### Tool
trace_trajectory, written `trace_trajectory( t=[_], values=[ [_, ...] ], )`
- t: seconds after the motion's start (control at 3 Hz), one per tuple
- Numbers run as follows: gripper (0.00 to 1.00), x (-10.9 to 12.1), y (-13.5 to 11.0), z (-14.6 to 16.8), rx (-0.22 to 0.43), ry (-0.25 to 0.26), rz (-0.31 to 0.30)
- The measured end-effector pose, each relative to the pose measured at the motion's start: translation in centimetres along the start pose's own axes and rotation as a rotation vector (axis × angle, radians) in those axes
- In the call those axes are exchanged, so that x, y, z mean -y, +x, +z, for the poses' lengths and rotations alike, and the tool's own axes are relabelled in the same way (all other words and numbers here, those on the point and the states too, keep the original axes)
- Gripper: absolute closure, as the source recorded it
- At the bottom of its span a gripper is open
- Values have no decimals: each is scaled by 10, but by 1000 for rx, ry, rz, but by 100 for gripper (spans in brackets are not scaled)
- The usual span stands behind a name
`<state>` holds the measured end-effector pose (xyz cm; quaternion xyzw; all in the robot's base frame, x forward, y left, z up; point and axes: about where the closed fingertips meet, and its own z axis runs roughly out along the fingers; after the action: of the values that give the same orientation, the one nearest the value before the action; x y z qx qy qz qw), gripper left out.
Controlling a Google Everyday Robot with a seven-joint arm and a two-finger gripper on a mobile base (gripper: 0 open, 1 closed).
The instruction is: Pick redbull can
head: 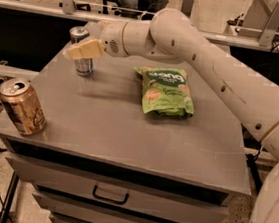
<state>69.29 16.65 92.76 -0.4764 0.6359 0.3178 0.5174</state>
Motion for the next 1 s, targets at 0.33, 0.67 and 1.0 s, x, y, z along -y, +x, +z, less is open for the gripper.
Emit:
trace_trajectory(
  t=[0.33,0.67,1.0],
  values=[
    [36,-2,2,7,-5,-14,13],
    [59,-5,1,12,3,-33,21],
    [82,-4,-11,7,52,-50,34]
  ],
)
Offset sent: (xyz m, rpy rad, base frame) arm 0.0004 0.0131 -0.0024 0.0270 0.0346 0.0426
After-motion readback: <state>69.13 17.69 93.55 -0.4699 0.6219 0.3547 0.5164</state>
